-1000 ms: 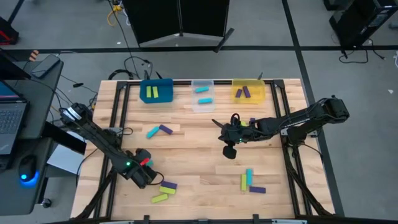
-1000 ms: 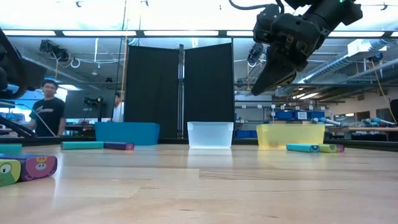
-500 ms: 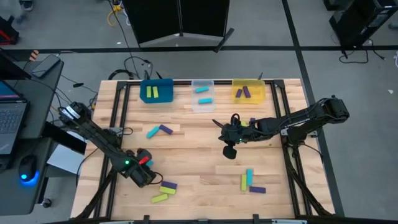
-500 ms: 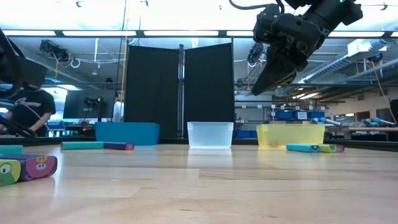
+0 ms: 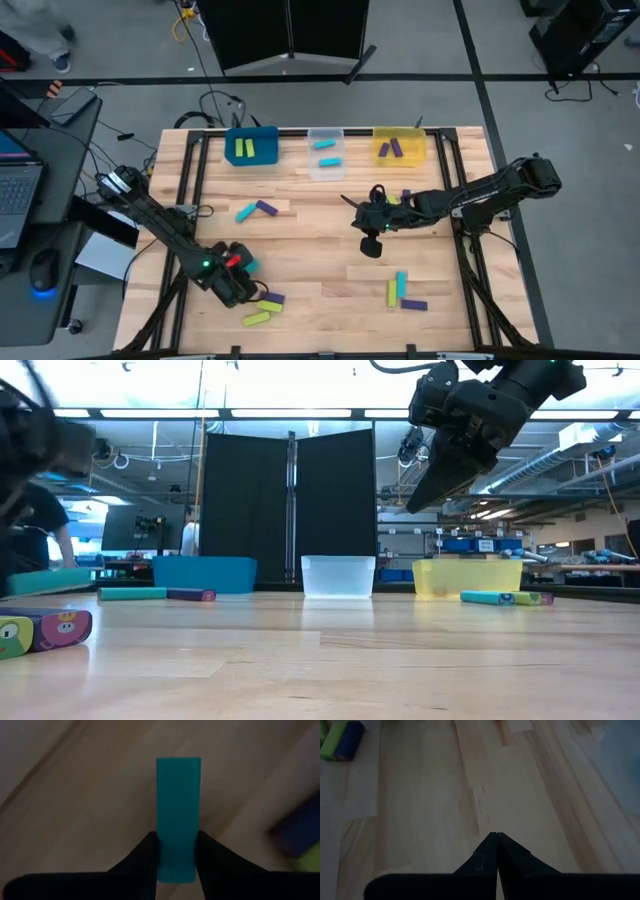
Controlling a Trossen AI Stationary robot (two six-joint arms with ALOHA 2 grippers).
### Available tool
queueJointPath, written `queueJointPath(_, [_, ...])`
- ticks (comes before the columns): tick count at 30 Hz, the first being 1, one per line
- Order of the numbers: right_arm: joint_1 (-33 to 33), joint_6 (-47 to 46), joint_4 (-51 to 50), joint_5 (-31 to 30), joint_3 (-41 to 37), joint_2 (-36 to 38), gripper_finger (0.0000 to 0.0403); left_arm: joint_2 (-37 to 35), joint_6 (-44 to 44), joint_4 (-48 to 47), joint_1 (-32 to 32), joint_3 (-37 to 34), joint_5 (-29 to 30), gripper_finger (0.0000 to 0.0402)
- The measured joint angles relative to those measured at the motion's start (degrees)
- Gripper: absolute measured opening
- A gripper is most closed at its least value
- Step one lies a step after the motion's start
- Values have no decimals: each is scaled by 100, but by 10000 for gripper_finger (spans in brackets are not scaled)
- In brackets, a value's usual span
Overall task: Sort blocks
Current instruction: Put the blue block into the transparent bin
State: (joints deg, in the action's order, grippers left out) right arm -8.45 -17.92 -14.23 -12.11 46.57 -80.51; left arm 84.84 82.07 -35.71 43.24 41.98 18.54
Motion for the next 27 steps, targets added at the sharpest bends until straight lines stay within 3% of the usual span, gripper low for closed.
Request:
queueJointPath(4, [-11, 65, 579, 18, -315, 0, 13, -2, -725, 736, -244, -131, 463, 107])
queueJointPath(9, [-43, 159, 1979, 385, -912, 0, 14, -5, -2187, 2236, -962, -451, 563, 107])
queueJointPath(15, [-87, 163, 2331, 454, -932, 0, 22, -9, -4030, 3833, -2141, -674, -371, 107])
queueJointPath(21, [111, 514, 2301, 447, -586, 0, 15, -11, -5773, 3752, -3639, -326, -1061, 107])
queueJointPath(27, [634, 891, 1545, 443, -190, 0, 21, 34, -7498, 2476, -5300, 750, -1665, 107])
